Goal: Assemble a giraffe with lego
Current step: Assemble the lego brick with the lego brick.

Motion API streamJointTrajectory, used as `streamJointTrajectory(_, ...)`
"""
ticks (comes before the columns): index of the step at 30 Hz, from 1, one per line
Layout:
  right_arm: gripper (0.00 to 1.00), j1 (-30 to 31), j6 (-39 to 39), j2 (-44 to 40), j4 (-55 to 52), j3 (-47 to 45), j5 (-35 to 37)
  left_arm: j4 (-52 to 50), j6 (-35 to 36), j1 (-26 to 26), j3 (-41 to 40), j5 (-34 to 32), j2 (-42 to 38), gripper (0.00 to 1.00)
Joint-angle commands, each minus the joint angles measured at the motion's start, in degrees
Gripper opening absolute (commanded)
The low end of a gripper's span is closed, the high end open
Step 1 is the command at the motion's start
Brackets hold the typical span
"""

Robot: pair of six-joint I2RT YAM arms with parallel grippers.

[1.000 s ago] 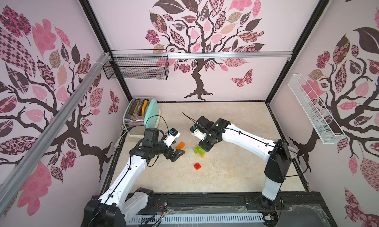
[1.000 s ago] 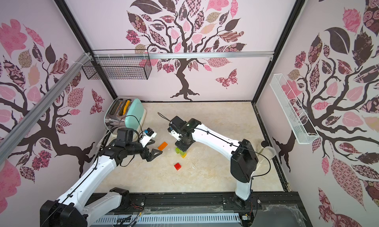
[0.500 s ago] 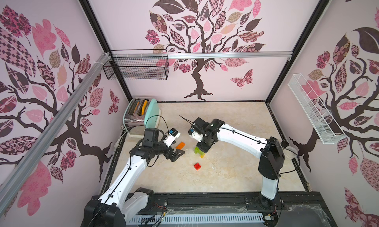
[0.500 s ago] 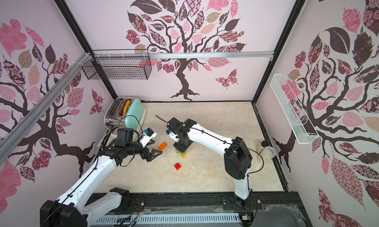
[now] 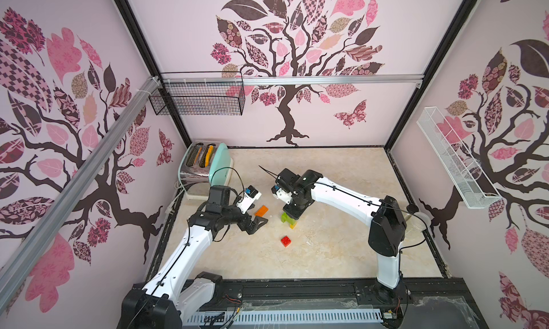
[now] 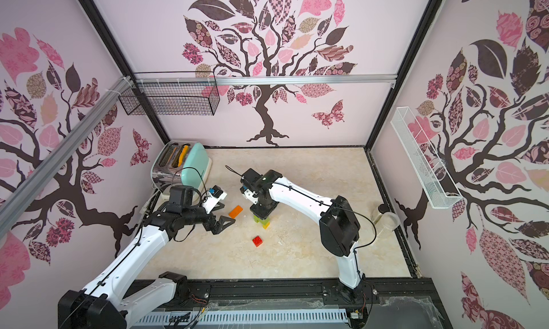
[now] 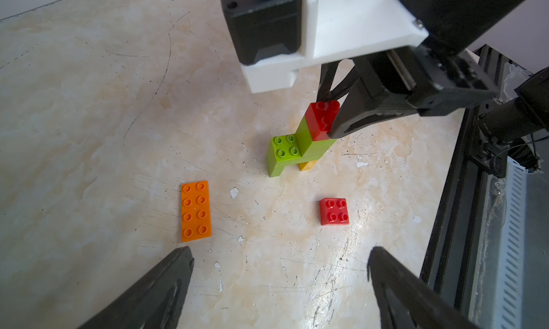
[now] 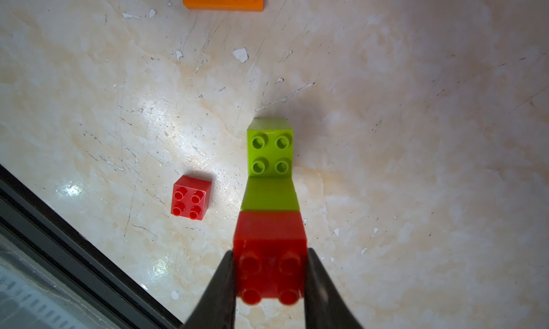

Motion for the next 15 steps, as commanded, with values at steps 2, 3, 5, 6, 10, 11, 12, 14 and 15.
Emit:
streamJointTrajectory(2, 0.16, -0.2, 1.01, 3.95, -2.48, 1.27, 0.36, 0.2, 0.14, 0.23, 0.03, 0.54, -0.05, 0.98)
streamJointTrajectory(3, 0.16, -0.25, 1.04, 4.21, -2.54, 1.02, 0.31, -0.27, 0.21, 0.25, 0.27, 0.02, -0.01, 0.98)
streamJointTrajectory(5, 0.17, -0.2, 1.29, 4.69, -2.56, 0.44, 0.91, 0.18, 0.31, 0.19, -0.04, -1.73, 0.21, 0.98)
streamJointTrajectory(6, 0.17, -0.26, 1.52, 5.05, -2.67, 0.14, 1.22, 0.72, 0.18, 0.14, -0.31, -2.86, 0.34, 0.98)
streamJointTrajectory(10, 0.2, -0.25, 2.13, 7.96, -6.38, 2.25, 1.3, 1.39, -2.72, -0.45, 0.12, -10.4, 2.01, 0.98)
streamJointTrajectory(11, 0.21, -0.25, 2.12, 8.48, -7.24, 3.05, 1.51, 1.34, -2.9, -0.46, 0.19, -11.44, 2.75, 0.98)
streamJointTrajectory(12, 0.22, -0.26, 2.31, 9.0, -7.83, 3.96, 1.89, 1.38, -2.82, -0.45, 0.28, -12.01, 3.68, 0.98)
streamJointTrajectory(14, 0.25, -0.25, 2.73, 9.2, -8.39, 5.33, 1.96, 2.25, -4.4, -0.54, 0.43, -13.15, 6.26, 0.98)
streamJointTrajectory(15, 0.28, -0.24, 2.98, 8.92, -8.59, 5.88, 1.58, 2.18, -5.5, -0.54, 1.29, -13.77, 8.41, 0.98)
